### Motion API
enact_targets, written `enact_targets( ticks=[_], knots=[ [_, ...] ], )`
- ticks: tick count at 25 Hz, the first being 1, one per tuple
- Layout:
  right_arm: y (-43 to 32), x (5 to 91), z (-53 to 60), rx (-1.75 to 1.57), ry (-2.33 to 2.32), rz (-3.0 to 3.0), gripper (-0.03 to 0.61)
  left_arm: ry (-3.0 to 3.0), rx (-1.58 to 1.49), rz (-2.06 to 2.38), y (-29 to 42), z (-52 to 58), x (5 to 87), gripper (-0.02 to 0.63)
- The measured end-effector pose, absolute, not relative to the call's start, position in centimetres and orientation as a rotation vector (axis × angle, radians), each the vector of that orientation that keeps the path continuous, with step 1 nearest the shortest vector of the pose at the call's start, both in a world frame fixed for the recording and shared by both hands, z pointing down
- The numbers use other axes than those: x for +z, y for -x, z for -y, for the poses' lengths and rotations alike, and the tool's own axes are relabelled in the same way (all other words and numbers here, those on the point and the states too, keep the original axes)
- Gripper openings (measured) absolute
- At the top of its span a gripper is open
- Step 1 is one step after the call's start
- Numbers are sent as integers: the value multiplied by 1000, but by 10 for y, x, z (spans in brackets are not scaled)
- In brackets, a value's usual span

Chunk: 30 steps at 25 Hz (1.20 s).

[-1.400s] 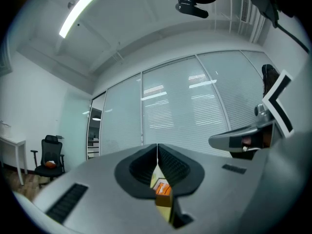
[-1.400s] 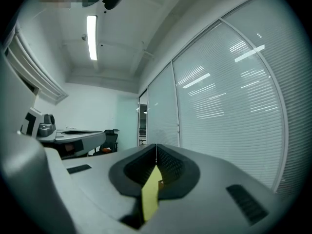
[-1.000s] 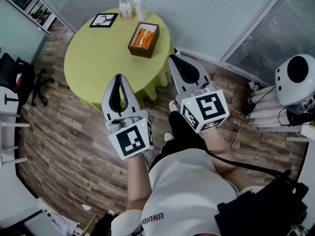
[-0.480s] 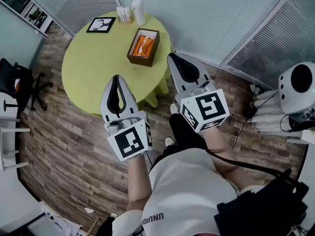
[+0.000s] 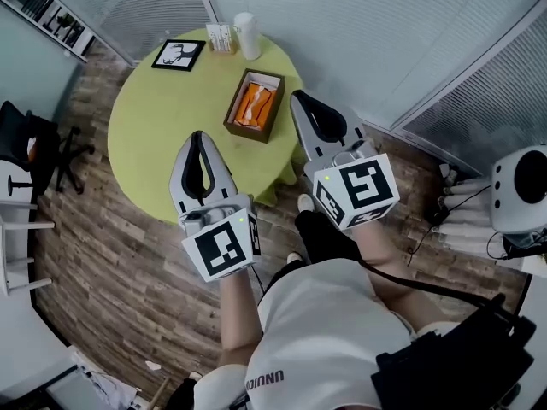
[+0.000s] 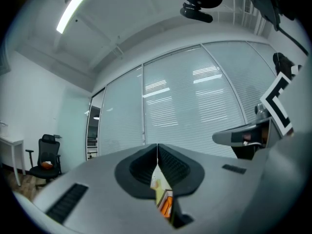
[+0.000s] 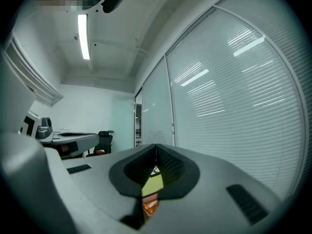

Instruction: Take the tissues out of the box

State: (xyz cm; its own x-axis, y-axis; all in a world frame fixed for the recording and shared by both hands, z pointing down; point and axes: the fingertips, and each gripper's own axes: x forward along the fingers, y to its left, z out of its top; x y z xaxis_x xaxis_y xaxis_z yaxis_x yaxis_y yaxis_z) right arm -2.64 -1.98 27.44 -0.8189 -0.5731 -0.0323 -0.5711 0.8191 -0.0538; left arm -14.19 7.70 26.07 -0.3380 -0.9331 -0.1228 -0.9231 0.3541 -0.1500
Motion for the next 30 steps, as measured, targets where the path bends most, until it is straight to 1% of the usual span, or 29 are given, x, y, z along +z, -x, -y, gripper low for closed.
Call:
enact_targets(
  ticks=[12,30],
  knots=[
    [57,273,99,-68,794,-3003,20,1606,-126,-2475,163,0,257,14],
    [85,284,150,-93,766,-3030,20,1689,-202,-2502,186,54,287,15]
  ],
)
